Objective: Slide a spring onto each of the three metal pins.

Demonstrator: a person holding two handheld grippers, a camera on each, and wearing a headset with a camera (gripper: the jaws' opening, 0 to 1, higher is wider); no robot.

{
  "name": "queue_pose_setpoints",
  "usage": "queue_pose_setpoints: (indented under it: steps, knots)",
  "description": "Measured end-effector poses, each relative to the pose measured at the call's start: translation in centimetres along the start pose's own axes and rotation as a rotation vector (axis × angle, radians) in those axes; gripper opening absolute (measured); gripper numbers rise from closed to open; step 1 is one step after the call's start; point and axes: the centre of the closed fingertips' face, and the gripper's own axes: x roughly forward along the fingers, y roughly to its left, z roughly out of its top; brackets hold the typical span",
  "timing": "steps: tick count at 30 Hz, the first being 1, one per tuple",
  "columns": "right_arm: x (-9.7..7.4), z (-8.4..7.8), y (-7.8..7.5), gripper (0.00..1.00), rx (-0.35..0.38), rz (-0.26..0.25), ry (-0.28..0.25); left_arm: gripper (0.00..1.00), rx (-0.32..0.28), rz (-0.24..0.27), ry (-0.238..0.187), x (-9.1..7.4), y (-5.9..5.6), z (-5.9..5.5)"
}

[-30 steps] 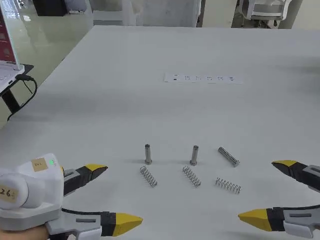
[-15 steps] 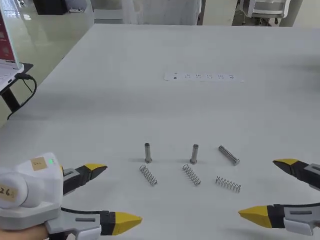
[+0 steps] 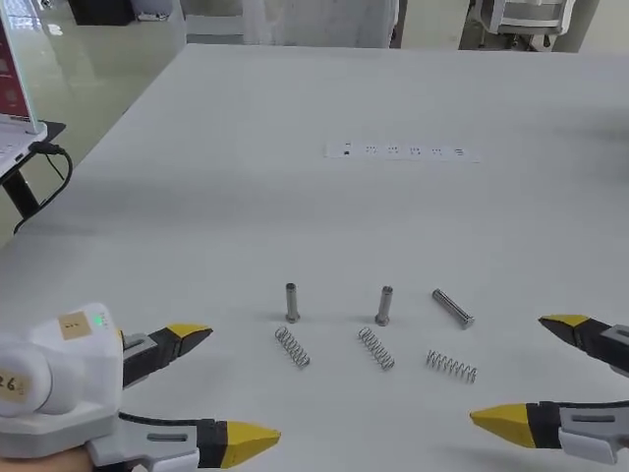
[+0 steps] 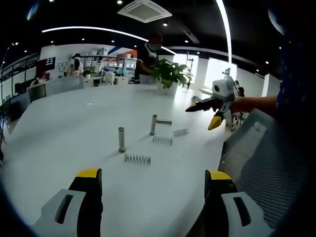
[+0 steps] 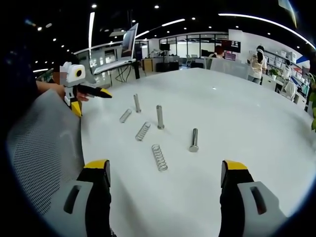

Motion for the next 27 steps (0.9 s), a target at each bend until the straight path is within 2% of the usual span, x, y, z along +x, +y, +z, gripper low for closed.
queue_pose_setpoints:
  steps: [13, 21, 27]
  knots:
    - [-0.3, 0.1, -0.3, 0.89, 0.013, -0.014, 0.000, 0.82, 0.005, -0.011, -0.002, 0.1, -0.3, 0.1]
    - [-0.3, 1.8, -1.3, 0.82, 0.011, -0.028, -0.010, 0.81, 0.005, -0.009, -0.010, 0.1, -0.2, 0.3]
    - [0.1, 3.9, -2.4, 0.75, -0.011, -0.038, -0.009, 0.81, 0.007, -0.007, -0.011, 0.0, -0.2, 0.3]
